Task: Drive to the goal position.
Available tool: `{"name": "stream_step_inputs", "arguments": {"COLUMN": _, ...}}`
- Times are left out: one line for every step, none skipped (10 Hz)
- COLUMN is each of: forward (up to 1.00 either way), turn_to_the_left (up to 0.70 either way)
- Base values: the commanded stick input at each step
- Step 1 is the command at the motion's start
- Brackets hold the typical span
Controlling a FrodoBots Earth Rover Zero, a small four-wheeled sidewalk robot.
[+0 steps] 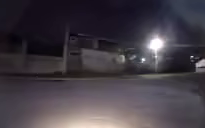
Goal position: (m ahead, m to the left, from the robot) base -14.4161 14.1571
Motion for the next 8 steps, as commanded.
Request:
{"name": "stream_step_inputs", "arguments": {"forward": 0.0, "turn_to_the_left": 0.5}}
{"name": "stream_step_inputs", "arguments": {"forward": 0.0, "turn_to_the_left": 0.5}}
{"name": "stream_step_inputs", "arguments": {"forward": 0.0, "turn_to_the_left": 0.5}}
{"name": "stream_step_inputs", "arguments": {"forward": 0.0, "turn_to_the_left": 0.5}}
{"name": "stream_step_inputs", "arguments": {"forward": 0.0, "turn_to_the_left": 0.5}}
{"name": "stream_step_inputs", "arguments": {"forward": 0.0, "turn_to_the_left": 0.5}}
{"name": "stream_step_inputs", "arguments": {"forward": 0.0, "turn_to_the_left": 0.5}}
{"name": "stream_step_inputs", "arguments": {"forward": 0.0, "turn_to_the_left": 0.5}}
